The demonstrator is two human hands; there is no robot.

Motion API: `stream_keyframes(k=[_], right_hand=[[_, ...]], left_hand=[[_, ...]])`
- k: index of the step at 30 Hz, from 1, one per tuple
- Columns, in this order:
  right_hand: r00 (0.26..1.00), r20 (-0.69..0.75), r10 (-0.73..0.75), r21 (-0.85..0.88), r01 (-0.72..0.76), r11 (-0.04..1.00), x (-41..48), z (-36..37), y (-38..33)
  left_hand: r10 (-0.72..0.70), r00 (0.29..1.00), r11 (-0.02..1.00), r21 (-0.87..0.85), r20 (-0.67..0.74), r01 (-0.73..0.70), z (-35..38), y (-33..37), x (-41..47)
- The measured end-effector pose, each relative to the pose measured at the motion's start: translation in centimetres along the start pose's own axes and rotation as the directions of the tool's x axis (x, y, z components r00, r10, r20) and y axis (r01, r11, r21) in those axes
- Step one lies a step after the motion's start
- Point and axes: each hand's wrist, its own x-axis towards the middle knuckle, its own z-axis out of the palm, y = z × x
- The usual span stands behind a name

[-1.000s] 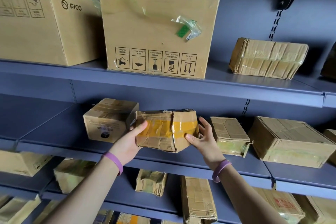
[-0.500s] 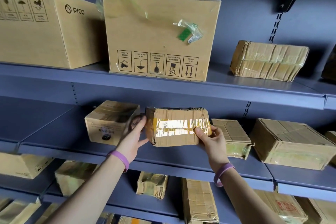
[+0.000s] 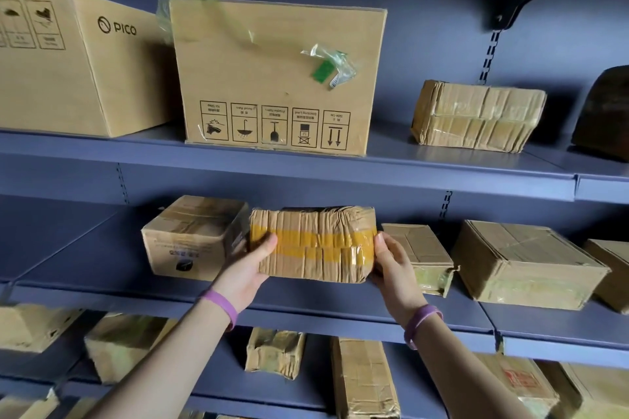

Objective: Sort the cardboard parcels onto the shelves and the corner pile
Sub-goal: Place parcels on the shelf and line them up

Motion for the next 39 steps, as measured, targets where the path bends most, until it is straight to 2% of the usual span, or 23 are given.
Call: stream_keyframes(k=[3,5,7,9,11,14,17,19,20,26,28,31,34,37,39], right_hand=[[0.988,0.135,0.073,0.088,-0.085,0.992,-0.3,-0.5,-0.1],[0.983,0.168,0.079,0.129,-0.102,0.986,-0.5,-0.3,-0.3],[0.988,0.140,0.068,0.170,-0.091,0.981,-0.7,0.1,-0.3],[0.995,0.082,0.062,0.186,-0.077,0.980,-0.9,0.4,-0.2],[0.999,0.019,0.037,0.190,-0.040,0.981,-1.0,0.8,-0.1],[0.999,-0.047,-0.009,0.159,0.017,0.987,-1.0,1.3,-0.2],[0.992,-0.116,-0.053,0.120,0.067,0.991,-0.9,2.0,-0.5],[0.991,-0.114,-0.071,0.094,0.081,0.992,-0.9,2.6,-0.6],[0.992,-0.095,-0.081,0.083,0.089,0.993,-1.0,2.9,-0.6],[0.980,0.108,-0.170,-0.011,0.172,0.985,-1.4,3.1,0.5],[0.976,0.142,-0.165,-0.033,0.171,0.985,-1.1,2.5,0.7],[0.981,0.033,-0.189,-0.089,0.191,0.977,-0.2,1.8,0.6],[0.980,-0.088,-0.177,-0.132,0.165,0.977,0.8,1.2,0.1],[0.997,-0.074,-0.021,-0.011,0.021,1.000,1.4,0.8,-0.3],[0.999,-0.051,0.005,-0.029,-0.006,1.000,1.3,0.8,-0.5]], left_hand=[[-0.065,0.997,0.995,-0.078,0.033,0.067,-0.1,0.3,-0.2],[-0.028,1.000,0.999,-0.030,0.007,0.028,0.2,0.5,-0.4],[0.081,0.994,0.990,0.124,-0.067,-0.072,0.7,0.5,-0.3],[0.172,0.977,0.978,0.137,-0.126,-0.155,1.1,0.4,-0.3],[0.189,0.973,0.977,0.125,-0.136,-0.172,1.7,0.4,-0.3],[0.223,0.963,0.942,0.290,-0.153,-0.172,2.4,0.5,-0.8],[0.203,0.978,0.935,0.306,-0.043,-0.180,3.3,0.6,-2.2],[0.130,0.989,0.931,0.333,0.073,-0.147,4.1,0.3,-3.1],[0.113,0.990,0.928,0.348,0.086,-0.136,4.4,0.1,-3.3],[0.124,0.989,0.983,0.148,-0.082,-0.111,3.6,-0.2,-2.1],[0.058,0.997,0.998,0.031,-0.058,-0.057,2.7,0.2,-1.7],[-0.061,0.998,0.994,-0.095,-0.001,0.061,1.4,0.7,-1.6],[-0.093,0.994,0.987,-0.123,0.057,0.099,0.5,1.0,-1.7],[-0.093,0.993,0.989,-0.104,0.068,0.100,0.2,0.9,-1.6],[-0.100,0.992,0.985,-0.136,0.077,0.110,0.0,0.9,-1.5]])
